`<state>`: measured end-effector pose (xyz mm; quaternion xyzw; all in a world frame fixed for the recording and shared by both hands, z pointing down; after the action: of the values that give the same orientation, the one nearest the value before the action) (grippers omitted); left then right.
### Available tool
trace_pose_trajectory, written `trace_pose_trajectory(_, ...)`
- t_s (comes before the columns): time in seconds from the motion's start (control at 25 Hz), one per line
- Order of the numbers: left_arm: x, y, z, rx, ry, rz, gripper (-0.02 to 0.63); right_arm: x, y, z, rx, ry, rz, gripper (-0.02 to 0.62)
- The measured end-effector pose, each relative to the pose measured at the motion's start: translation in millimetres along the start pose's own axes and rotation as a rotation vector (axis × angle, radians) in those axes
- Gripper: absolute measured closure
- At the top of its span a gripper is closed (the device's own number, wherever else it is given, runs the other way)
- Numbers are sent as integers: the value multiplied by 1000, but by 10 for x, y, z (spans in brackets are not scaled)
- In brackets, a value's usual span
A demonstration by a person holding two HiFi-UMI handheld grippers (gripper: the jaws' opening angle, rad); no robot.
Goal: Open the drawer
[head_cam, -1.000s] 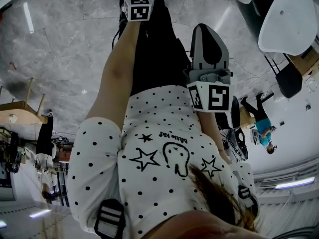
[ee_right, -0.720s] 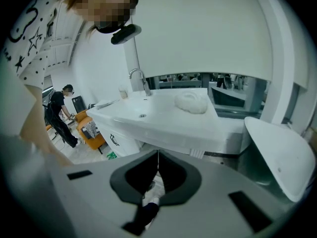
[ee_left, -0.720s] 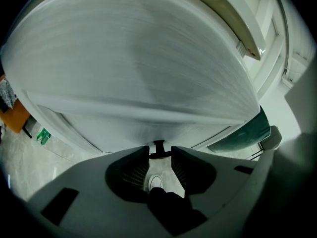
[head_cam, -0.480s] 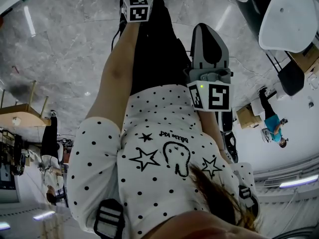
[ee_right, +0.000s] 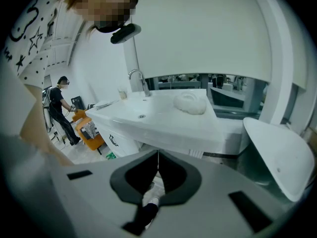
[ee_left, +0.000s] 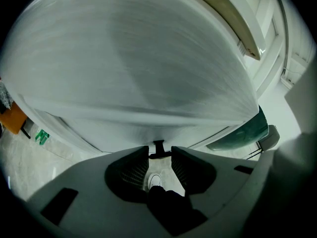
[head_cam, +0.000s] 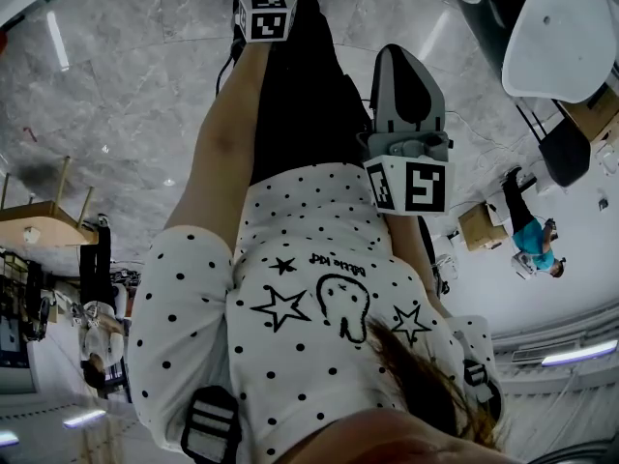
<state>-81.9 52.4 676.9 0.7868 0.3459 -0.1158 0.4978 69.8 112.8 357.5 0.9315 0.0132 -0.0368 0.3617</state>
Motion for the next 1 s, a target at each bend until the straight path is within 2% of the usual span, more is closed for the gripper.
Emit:
trace_pose_trajectory(0.28,33,-43,15,18,-11,-6,463,-7,0,7,1,-6,7,581)
trace_pose_trajectory(0.6,90,-174,11,59,13,13,476,-26,-14,9,11,-6,16,581)
trace_pose_trajectory(1.0,116,-220,70,34,48,19,480,-41,-9,49,28,0,20,581)
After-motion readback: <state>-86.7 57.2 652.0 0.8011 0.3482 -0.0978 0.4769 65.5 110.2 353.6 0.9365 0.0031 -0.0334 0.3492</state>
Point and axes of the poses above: the fingertips, and each gripper's own axes: y forward along the fingers, x to its right, z out of its top, the point moved 10 cm from there along -y, backward along the fingers, and after that the axes turned 15 degrees about -z, right-handed, at the moved point
